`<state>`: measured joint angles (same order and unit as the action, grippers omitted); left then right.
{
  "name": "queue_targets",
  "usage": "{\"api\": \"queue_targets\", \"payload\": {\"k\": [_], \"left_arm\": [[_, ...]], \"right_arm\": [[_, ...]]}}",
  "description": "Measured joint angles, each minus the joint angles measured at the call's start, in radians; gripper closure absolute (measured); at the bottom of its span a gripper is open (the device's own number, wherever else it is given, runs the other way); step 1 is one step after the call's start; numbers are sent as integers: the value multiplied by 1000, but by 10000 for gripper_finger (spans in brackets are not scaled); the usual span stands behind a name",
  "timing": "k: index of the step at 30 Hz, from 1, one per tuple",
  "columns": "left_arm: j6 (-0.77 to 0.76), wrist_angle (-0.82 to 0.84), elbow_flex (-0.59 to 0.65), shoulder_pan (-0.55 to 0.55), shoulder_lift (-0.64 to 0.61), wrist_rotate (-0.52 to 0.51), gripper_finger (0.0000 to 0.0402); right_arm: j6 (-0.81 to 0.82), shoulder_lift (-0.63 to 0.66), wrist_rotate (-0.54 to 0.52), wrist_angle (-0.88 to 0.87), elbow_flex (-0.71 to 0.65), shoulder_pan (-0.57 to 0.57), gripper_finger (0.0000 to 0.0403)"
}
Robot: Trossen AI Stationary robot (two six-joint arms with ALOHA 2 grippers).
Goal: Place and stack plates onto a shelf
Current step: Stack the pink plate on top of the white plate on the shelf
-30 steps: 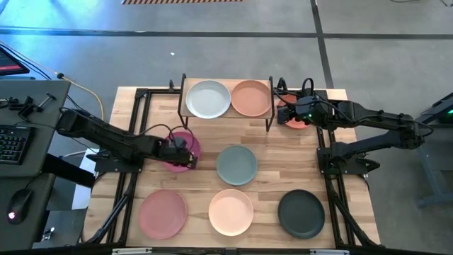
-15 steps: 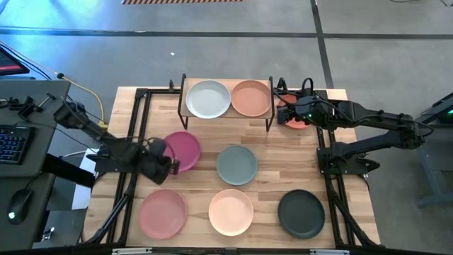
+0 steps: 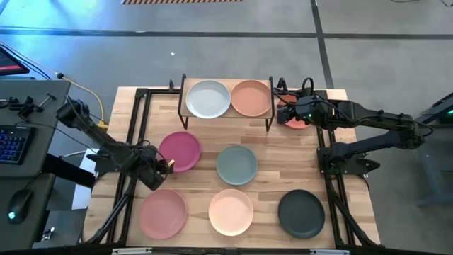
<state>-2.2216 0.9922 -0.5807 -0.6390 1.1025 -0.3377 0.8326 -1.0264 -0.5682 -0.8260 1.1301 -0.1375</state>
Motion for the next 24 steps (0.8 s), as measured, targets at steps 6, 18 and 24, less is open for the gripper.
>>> {"api": "queue_targets", "payload": {"k": [6, 18, 24], "left_arm": [[-9, -94, 74, 44, 12, 41, 211], [6, -219, 148, 159, 12, 5, 224], [21, -248, 159, 166, 12, 14, 294]], "right_arm": [[2, 0, 0, 2, 0, 0, 204], [4, 0, -1, 31, 0, 0, 204], [4, 0, 0, 31, 0, 0, 204]]}}
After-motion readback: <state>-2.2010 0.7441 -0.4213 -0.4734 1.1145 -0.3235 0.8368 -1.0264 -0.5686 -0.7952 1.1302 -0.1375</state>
